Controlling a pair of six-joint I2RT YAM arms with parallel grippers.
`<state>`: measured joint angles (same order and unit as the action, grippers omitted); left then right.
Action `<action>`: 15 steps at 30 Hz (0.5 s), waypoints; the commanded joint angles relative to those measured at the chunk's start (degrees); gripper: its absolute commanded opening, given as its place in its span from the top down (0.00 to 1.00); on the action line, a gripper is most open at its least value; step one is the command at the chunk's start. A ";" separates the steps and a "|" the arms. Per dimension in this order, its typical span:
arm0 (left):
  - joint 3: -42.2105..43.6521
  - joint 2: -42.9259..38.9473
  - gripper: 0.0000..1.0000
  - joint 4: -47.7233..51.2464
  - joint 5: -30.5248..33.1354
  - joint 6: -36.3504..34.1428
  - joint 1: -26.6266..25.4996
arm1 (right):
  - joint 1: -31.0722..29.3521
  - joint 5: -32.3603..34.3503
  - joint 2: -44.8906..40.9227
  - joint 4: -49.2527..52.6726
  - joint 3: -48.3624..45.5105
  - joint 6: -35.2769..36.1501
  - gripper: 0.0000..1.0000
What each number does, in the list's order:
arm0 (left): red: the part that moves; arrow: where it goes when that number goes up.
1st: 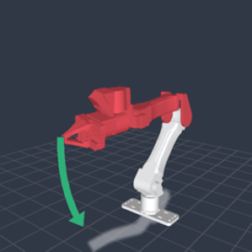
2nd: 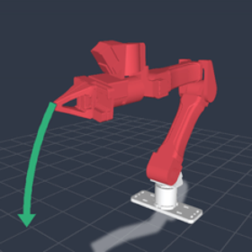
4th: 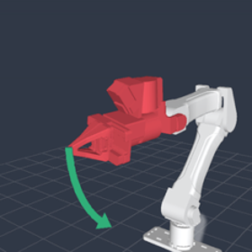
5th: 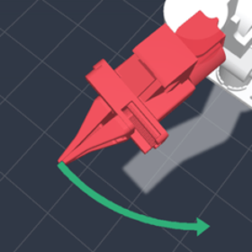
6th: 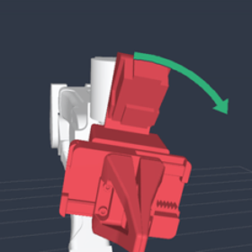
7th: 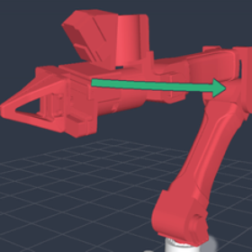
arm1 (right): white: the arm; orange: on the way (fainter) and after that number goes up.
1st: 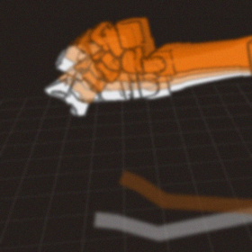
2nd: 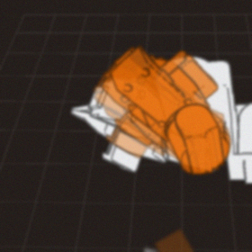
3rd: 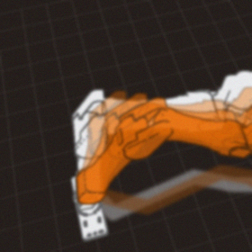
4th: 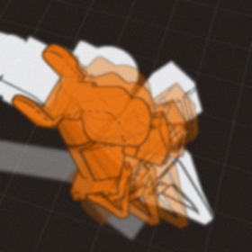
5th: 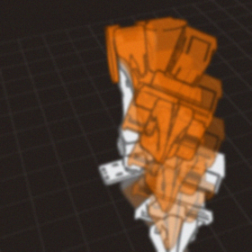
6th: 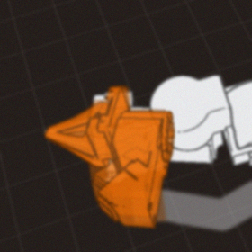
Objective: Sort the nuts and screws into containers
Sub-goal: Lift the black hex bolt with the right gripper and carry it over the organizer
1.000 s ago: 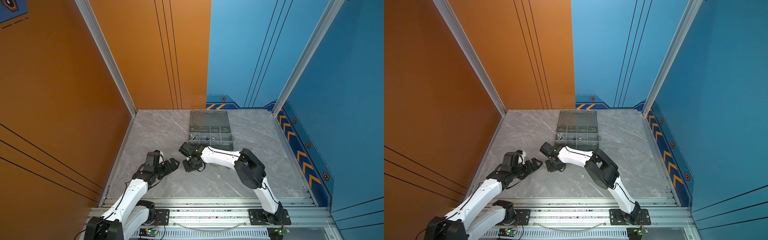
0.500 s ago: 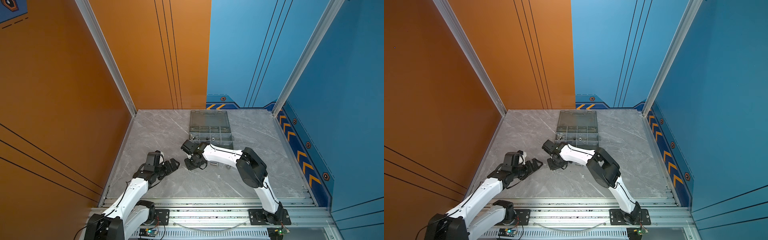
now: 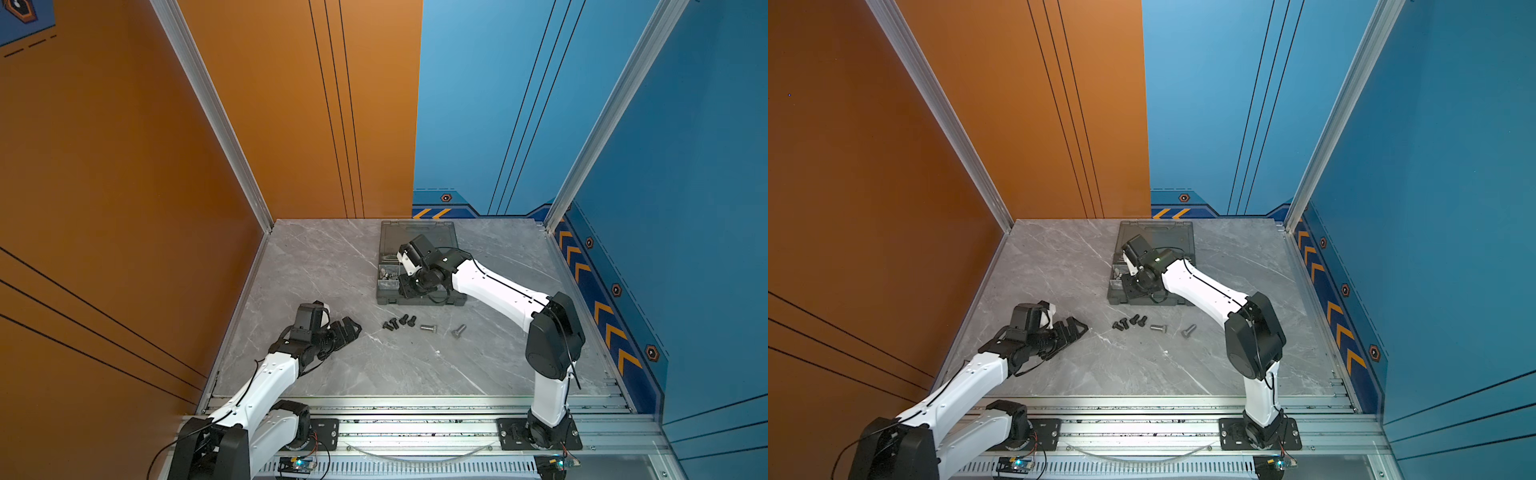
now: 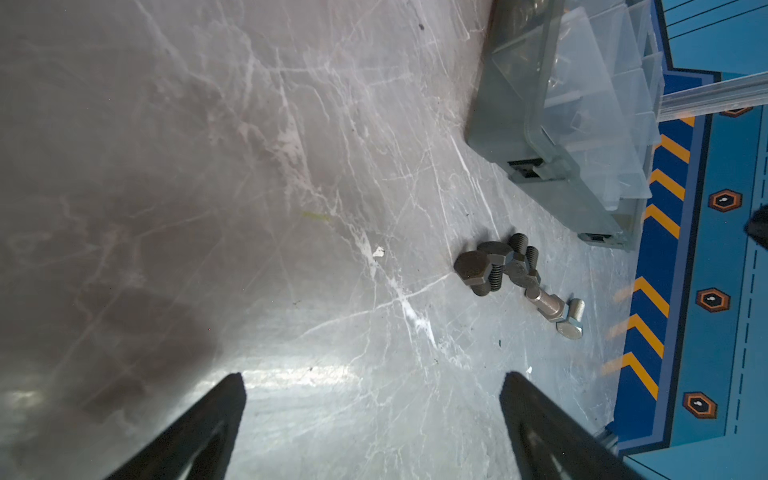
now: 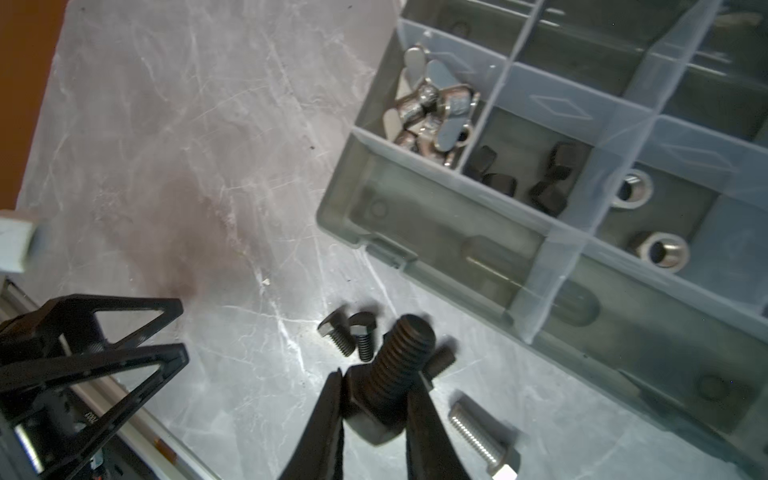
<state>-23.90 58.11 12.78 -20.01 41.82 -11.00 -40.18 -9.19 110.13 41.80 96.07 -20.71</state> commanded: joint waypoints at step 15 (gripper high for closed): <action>-2.39 2.28 0.02 -1.43 0.56 1.33 -3.35 | 3.64 -0.46 10.71 3.73 8.56 2.87 1.00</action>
<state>-24.97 59.92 11.33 -19.94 42.98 -13.96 -36.69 -9.23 119.92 43.94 102.83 -18.83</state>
